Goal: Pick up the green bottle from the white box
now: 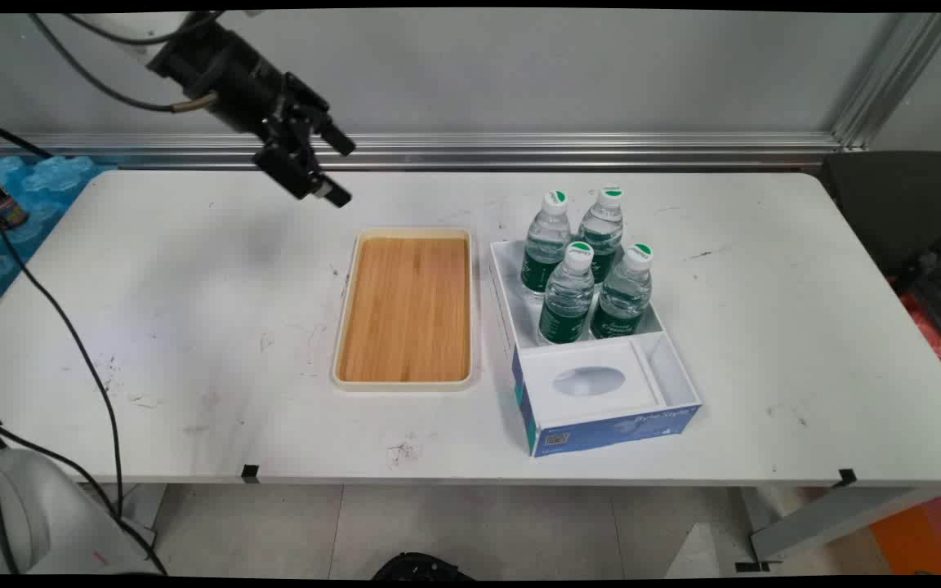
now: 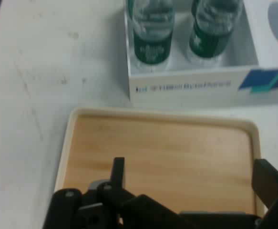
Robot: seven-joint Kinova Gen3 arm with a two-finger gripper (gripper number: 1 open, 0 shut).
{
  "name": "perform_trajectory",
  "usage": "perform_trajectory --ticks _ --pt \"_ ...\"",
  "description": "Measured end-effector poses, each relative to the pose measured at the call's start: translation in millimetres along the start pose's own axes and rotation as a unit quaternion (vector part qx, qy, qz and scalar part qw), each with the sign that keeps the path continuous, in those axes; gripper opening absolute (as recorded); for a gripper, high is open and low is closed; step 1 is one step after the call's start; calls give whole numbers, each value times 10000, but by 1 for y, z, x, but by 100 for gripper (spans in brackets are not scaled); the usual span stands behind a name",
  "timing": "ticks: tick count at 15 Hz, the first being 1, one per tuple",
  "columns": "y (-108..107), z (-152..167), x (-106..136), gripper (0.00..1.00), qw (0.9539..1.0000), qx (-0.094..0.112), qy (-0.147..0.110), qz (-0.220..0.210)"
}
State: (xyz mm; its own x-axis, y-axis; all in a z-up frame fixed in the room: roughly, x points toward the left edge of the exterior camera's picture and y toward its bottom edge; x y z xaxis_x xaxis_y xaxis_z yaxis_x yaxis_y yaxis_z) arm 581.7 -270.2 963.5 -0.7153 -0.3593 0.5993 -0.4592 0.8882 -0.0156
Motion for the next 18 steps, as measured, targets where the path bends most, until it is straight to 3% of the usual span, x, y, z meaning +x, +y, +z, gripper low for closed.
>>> perform_trajectory --ticks 6,18 --pt "-3 53 24 100 9989 -52 445 -108" --pt "-11 180 49 100 9953 -12 963 -35"
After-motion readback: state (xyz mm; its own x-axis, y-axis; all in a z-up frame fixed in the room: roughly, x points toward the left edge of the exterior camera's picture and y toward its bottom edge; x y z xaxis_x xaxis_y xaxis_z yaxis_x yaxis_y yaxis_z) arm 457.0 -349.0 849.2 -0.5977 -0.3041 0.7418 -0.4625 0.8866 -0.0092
